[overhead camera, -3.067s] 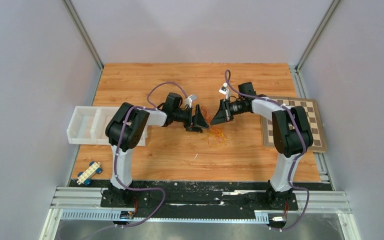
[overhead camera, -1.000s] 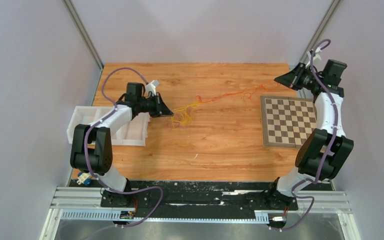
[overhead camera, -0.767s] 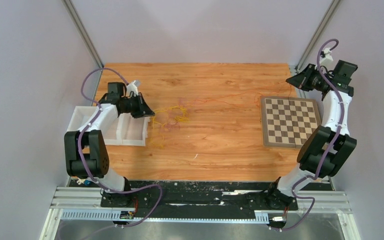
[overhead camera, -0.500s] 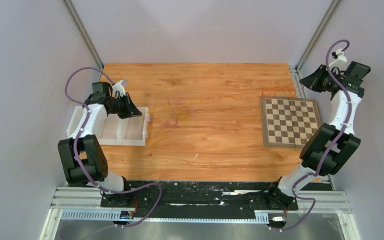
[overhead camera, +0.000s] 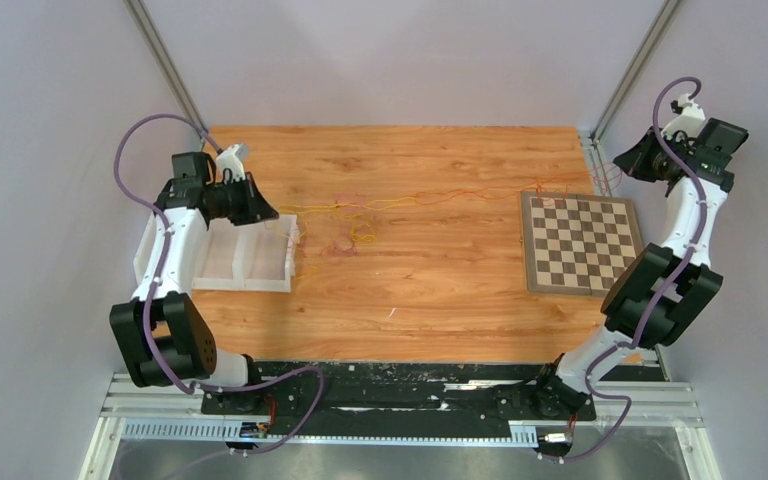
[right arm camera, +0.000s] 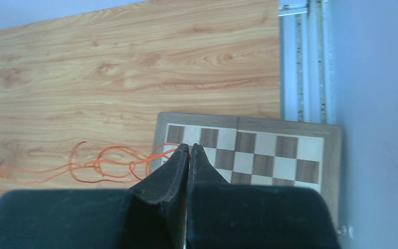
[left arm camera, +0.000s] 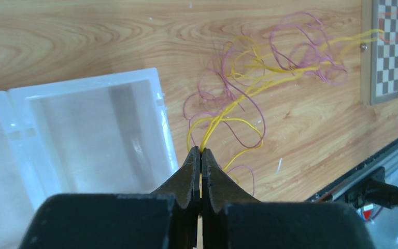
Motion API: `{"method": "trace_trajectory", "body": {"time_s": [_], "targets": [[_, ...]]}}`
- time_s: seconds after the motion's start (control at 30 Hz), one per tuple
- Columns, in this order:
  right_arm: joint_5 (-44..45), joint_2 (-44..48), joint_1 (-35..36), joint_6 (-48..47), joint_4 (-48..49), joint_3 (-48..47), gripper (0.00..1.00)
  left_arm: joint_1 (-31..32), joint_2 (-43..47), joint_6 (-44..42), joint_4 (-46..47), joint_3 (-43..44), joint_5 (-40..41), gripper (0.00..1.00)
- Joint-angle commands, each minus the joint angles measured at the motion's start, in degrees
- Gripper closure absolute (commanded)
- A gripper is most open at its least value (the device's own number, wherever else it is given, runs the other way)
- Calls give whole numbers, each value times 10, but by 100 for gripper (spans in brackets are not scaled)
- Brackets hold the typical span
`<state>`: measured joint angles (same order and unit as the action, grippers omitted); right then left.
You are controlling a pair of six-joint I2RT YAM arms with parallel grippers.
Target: Untangle the cables
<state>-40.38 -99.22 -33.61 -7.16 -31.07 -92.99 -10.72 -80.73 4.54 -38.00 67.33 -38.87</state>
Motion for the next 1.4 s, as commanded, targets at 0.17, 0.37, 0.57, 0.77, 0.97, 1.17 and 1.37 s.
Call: {"method": "trace_trajectory", "body": {"time_s": [0.17, 0.37, 0.57, 0.77, 0.97, 1.17, 1.37], "targets": [[50, -11, -35, -39, 11, -46, 100, -55, 10, -5, 16, 67, 51, 100], [52, -14, -38, -45, 11, -45, 100, -71, -2, 29, 45, 104, 78, 100], [-63, -2, -5, -30, -22, -39, 100, -17, -34, 89, 84, 156, -6, 100], [-165, 44, 72, -9, -46, -70, 100, 110, -69, 126, 135, 258, 24, 100], [-307, 81, 137, 54, -46, -98, 100, 155, -180, 139, 146, 311, 59, 100], [-327, 136, 226, 68, -44, -55, 100, 169, -256, 31, 3, 411, -4, 11], [-316, 160, 312, 90, -31, -5, 100, 225, -74, -6, 206, 173, -161, 0]]}}
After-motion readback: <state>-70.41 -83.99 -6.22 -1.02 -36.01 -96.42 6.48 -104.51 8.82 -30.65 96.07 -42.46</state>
